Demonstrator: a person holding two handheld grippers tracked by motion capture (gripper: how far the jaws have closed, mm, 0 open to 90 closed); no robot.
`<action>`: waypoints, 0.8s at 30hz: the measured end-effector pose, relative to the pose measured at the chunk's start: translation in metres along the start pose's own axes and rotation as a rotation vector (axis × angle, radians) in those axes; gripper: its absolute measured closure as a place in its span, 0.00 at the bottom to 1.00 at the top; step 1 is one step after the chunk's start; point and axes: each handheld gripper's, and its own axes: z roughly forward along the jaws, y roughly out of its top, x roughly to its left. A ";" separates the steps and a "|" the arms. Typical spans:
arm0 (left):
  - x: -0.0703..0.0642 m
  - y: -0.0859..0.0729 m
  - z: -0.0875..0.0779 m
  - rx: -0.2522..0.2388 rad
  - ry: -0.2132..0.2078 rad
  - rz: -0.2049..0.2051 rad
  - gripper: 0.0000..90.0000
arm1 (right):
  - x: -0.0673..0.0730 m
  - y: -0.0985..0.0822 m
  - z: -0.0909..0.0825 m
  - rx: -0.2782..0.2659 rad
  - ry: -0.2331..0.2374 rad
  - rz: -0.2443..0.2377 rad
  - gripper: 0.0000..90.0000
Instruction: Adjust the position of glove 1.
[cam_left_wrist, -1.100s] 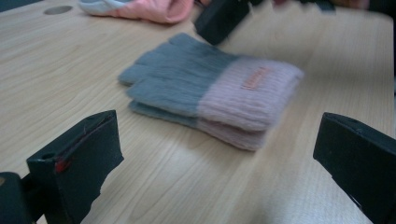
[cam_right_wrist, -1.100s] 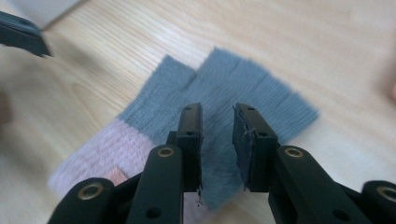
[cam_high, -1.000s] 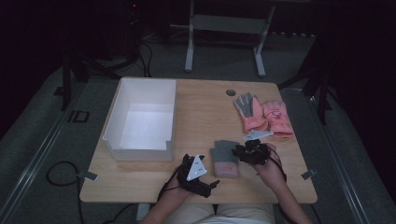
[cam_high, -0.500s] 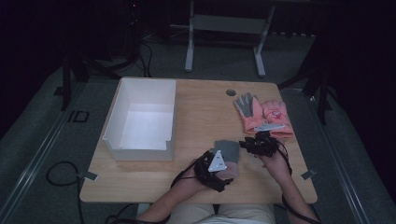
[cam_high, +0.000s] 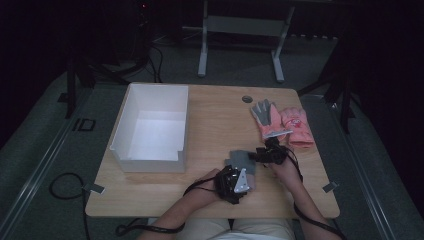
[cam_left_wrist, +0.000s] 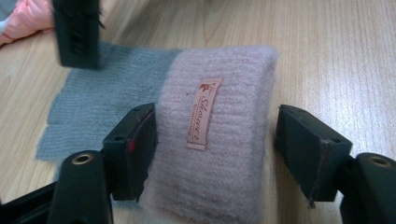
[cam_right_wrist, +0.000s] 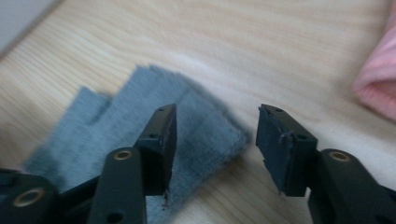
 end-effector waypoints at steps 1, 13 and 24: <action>-0.002 0.000 -0.001 0.001 0.023 0.009 0.41 | 0.000 -0.002 0.005 0.025 -0.013 0.000 0.47; 0.022 -0.006 -0.006 -0.025 -0.093 -0.047 0.73 | 0.008 0.004 0.016 0.074 0.177 0.090 0.62; 0.025 -0.008 -0.011 -0.011 -0.102 -0.018 0.76 | 0.022 0.009 0.013 0.043 0.200 0.043 0.81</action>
